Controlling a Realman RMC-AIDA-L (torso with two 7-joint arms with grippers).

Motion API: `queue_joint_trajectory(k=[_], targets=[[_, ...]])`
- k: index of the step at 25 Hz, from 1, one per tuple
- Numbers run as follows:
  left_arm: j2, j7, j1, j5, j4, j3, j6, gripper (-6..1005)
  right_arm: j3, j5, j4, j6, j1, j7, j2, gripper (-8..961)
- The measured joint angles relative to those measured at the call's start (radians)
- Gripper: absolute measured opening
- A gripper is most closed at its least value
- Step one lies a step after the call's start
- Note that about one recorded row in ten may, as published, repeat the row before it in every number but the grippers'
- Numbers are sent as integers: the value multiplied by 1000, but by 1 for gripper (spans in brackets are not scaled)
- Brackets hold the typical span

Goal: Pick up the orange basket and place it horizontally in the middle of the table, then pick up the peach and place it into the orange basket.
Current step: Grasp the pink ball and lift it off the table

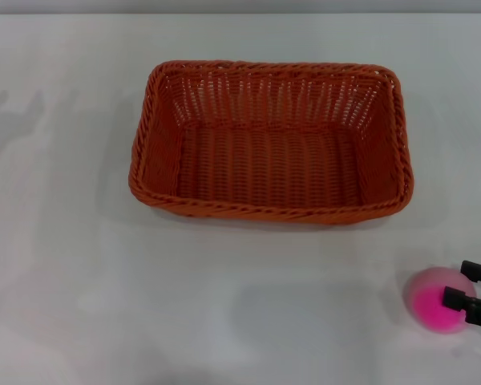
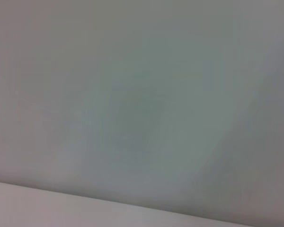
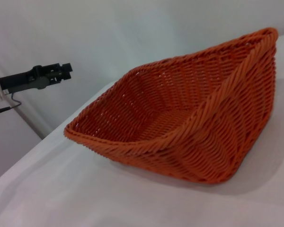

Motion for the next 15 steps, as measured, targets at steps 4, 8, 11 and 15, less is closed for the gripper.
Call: queue_joint_trajectory(k=[4,8,11,15], targets=[[1,0,0,-1,-2,-22,-18,595,-7,-14,5,-7,8,18,0,845],[1,0,0,-1,-3,-32,-24,596,-11,-42,14,-16,22,29,0,845],[1,1,0,-8,-3,-34,-27,596,-15,-65,41,-40,43,40,-1,844],[1,4,2,-15,-8,-39,-37,594,-15,-81,61,-57,66,45,-4,843]])
